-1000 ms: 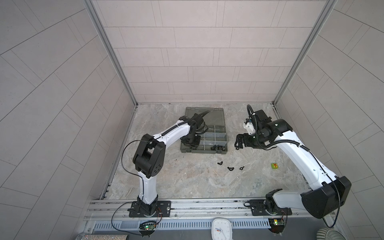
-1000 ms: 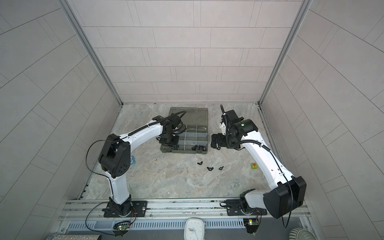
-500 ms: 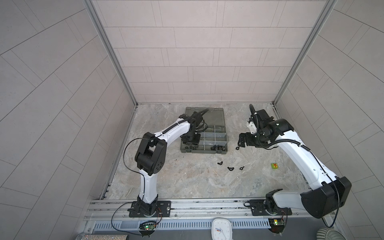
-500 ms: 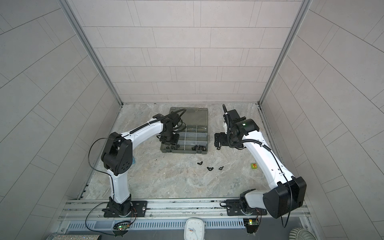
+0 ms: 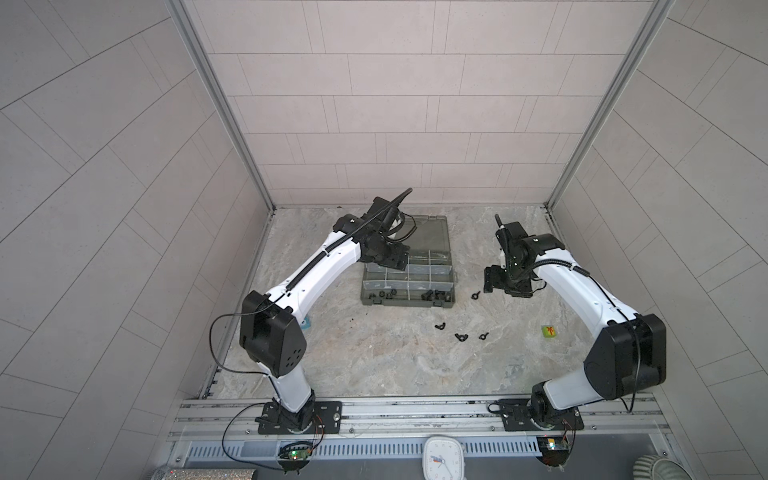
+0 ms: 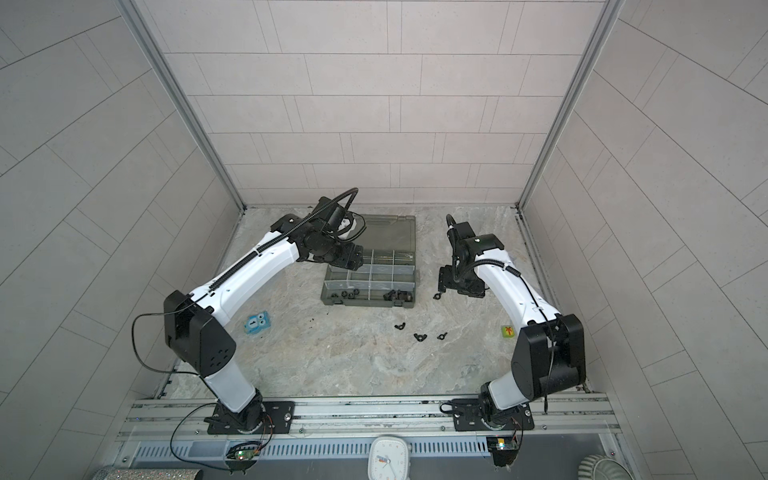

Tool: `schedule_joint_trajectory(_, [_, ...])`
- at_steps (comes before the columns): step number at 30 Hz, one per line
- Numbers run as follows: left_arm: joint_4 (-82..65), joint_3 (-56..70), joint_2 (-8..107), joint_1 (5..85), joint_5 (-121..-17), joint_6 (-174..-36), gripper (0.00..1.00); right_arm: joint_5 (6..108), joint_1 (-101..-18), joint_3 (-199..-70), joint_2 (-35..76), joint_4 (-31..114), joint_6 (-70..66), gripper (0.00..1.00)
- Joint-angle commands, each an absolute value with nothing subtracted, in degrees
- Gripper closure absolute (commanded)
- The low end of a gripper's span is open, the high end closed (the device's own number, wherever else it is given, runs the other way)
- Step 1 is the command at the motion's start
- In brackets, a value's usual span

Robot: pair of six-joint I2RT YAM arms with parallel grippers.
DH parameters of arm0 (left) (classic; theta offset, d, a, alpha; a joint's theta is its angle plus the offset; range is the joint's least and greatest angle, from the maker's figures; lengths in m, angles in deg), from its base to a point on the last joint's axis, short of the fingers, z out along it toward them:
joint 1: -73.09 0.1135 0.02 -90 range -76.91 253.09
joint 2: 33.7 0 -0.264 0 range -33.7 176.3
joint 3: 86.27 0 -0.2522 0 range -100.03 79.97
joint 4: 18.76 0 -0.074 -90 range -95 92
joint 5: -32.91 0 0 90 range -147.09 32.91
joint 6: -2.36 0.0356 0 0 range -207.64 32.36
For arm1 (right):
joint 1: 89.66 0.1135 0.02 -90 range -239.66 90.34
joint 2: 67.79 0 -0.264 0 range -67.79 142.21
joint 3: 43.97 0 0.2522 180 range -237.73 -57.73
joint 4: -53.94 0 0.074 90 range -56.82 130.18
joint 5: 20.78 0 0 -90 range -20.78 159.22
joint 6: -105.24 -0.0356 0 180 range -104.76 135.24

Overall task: Sort the screws and nuts into containers
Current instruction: Place the nut into the container, then pick up the nut from the middle-right of the table.

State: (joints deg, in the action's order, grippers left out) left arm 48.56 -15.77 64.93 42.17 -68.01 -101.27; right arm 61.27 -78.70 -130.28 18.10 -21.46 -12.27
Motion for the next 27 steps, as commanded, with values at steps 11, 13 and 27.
schedule_joint_trajectory(11, [42.07, -11.56, 57.62, 42.33, -76.0, -96.6, 0.0, 59.32, -78.84, -129.42, 27.64, -12.15, -17.68, 0.4])
schedule_joint_trajectory(13, [41.59, -10.91, 57.1, 42.33, -75.82, -97.08, 0.0, 58.95, -78.84, -129.72, 29.02, -11.38, -18.22, 0.4])
schedule_joint_trajectory(27, [42.13, -11.0, 57.12, 42.33, -73.98, -97.49, 0.0, 58.58, -78.75, -132.17, 36.24, -9.54, -21.68, 0.42])
